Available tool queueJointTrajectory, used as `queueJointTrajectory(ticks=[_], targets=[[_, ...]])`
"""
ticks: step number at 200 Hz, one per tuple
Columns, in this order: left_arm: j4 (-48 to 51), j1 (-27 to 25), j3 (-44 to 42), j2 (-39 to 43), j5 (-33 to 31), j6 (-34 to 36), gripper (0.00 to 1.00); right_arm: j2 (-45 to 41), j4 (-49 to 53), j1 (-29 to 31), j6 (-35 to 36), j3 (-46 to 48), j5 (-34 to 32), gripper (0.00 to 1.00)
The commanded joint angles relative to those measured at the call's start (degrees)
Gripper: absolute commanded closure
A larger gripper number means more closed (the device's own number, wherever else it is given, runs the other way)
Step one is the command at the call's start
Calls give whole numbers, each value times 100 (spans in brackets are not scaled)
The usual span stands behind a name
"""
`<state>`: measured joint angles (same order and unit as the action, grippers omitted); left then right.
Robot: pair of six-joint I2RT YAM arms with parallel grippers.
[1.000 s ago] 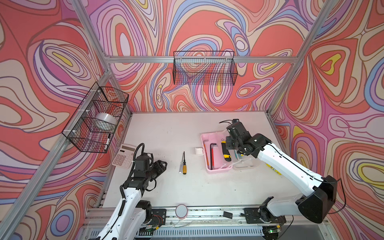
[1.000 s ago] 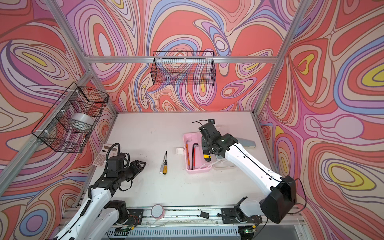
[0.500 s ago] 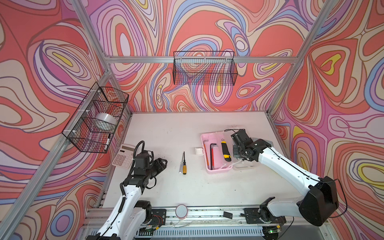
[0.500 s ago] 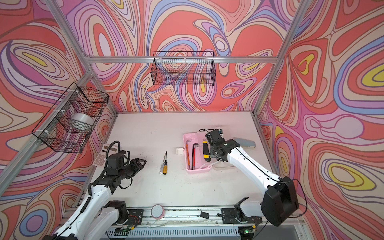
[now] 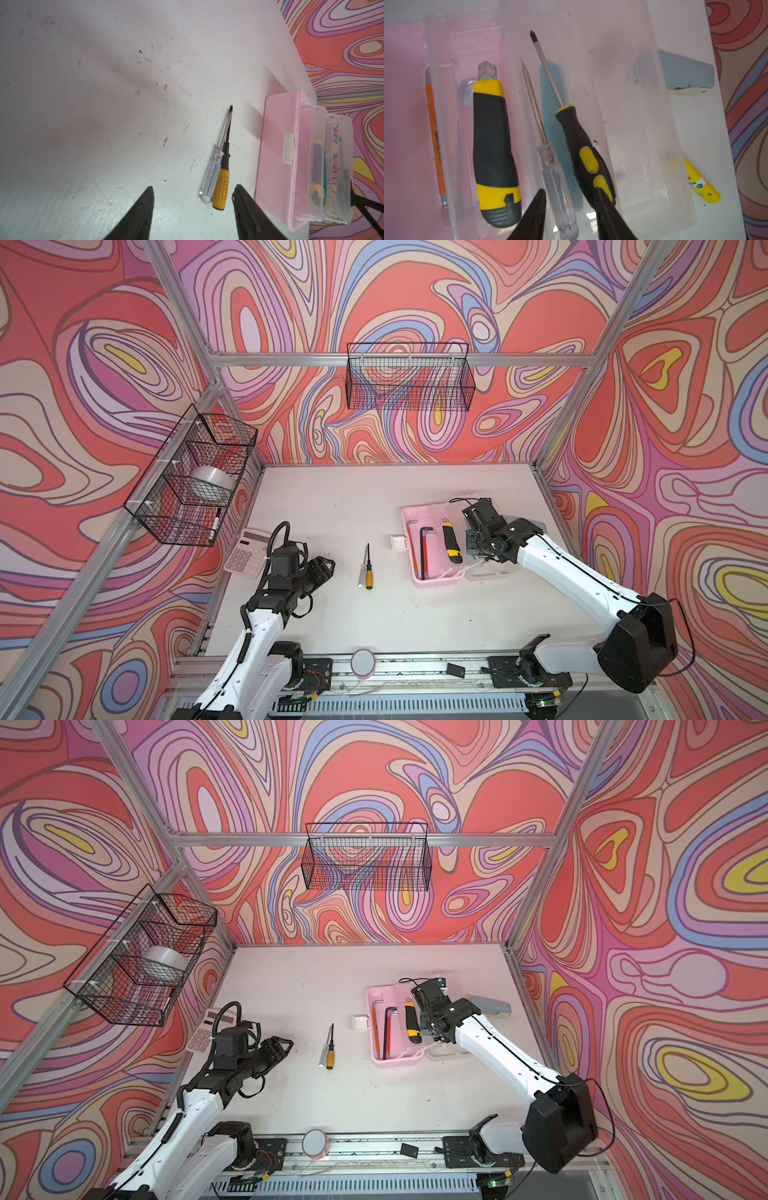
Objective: Pack the tool kit
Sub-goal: 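Lower the clear-handled screwdriver into the box and open the right gripper, then reach the right gripper across to the yellow-handled screwdriver on the table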
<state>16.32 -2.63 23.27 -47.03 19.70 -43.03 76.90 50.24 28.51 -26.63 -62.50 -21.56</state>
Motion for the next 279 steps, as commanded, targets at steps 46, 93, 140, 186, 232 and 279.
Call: queueJointTrajectory(ticks=[46, 93, 140, 186, 232, 279], targets=[[-46, -221, 341, -121, -112, 134, 38, -458, 104, 203, 34, -792, 137, 59], [429, -838, 951, -395, -495, 370, 37, -96, -242, 1383, -360, -1071, -45, 58], [644, -870, 955, -370, -609, 466, 37, 1100, -1163, 2606, -671, -1367, 298, 50], [538, -854, 434, 105, -688, 308, 37, 2337, -1558, 2961, -859, -1995, 837, 53], [1, -854, 132, -337, -405, 274, 38, 3244, -1736, 3155, -1008, -2378, 1250, 56], [-475, -841, 9, -684, -131, 224, 38, 3752, -1800, 3187, -1157, -2424, 1498, 61]])
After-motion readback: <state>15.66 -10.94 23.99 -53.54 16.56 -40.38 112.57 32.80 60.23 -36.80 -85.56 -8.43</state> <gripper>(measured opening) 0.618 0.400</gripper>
